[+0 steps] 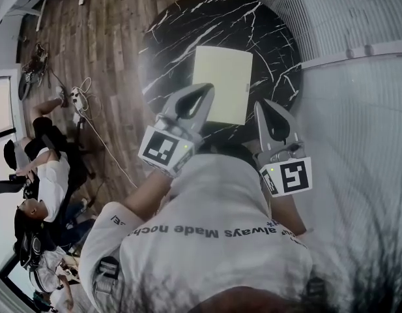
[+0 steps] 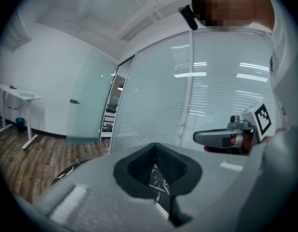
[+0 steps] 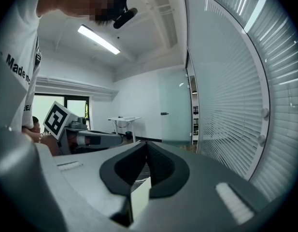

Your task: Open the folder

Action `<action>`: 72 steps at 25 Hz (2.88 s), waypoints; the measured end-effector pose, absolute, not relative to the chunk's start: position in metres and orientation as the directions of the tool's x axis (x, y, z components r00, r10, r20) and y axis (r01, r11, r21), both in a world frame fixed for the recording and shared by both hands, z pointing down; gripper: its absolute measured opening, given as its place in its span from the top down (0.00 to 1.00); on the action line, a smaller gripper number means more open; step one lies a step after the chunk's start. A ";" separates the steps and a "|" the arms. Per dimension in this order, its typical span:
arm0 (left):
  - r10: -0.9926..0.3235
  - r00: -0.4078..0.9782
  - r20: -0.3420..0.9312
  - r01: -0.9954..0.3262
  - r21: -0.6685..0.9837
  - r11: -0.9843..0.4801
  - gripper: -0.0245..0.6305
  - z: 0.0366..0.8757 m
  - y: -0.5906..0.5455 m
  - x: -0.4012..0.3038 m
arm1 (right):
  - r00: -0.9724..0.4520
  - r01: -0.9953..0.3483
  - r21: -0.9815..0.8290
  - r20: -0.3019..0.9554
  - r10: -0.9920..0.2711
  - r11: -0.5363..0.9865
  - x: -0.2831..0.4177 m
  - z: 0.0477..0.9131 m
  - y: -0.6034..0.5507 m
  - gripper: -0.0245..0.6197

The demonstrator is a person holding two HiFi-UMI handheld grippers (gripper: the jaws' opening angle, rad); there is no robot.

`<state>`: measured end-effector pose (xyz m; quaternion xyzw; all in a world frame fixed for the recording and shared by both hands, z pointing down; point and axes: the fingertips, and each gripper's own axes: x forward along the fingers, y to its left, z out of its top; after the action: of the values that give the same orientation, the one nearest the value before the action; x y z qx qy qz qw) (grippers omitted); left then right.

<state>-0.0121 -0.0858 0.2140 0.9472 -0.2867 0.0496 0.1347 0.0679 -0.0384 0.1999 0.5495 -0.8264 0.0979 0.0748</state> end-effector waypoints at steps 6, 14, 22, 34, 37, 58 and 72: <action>-0.540 0.807 0.240 -0.586 0.201 -0.785 0.96 0.246 -0.100 -0.009 | -0.390 -0.921 -0.119 0.256 -0.885 0.371 0.091 0.227 -0.051 0.96; -0.516 0.793 0.322 -0.591 0.207 -0.780 0.96 0.311 -0.106 0.001 | -0.402 -0.915 -0.154 0.318 -0.858 0.372 0.109 0.284 -0.062 0.92; -0.506 0.781 0.365 -0.597 0.200 -0.777 0.96 0.366 -0.121 0.011 | -0.420 -0.907 -0.201 0.377 -0.826 0.369 0.114 0.342 -0.073 0.90; -0.477 0.744 0.467 -0.594 0.137 -0.793 0.96 0.449 -0.122 0.014 | -0.399 -0.915 -0.252 0.441 -0.804 0.316 0.123 0.419 -0.073 0.87; -0.475 0.733 0.488 -0.592 0.113 -0.798 0.96 0.465 -0.123 0.015 | -0.386 -0.920 -0.254 0.454 -0.803 0.298 0.128 0.436 -0.075 0.86; -0.427 0.592 0.683 -0.552 -0.041 -0.833 0.96 0.583 -0.103 -0.001 | -0.385 -0.907 -0.373 0.548 -0.743 0.195 0.134 0.558 -0.057 0.74; -0.432 0.533 0.728 -0.565 -0.074 -0.821 0.96 0.620 -0.100 -0.005 | -0.428 -0.869 -0.472 0.569 -0.703 0.147 0.124 0.609 -0.045 0.71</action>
<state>-0.0047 -0.0998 0.6197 0.8712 -0.2862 0.3895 0.0857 0.1245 -0.0451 0.6085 0.5241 -0.7498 0.3894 0.1071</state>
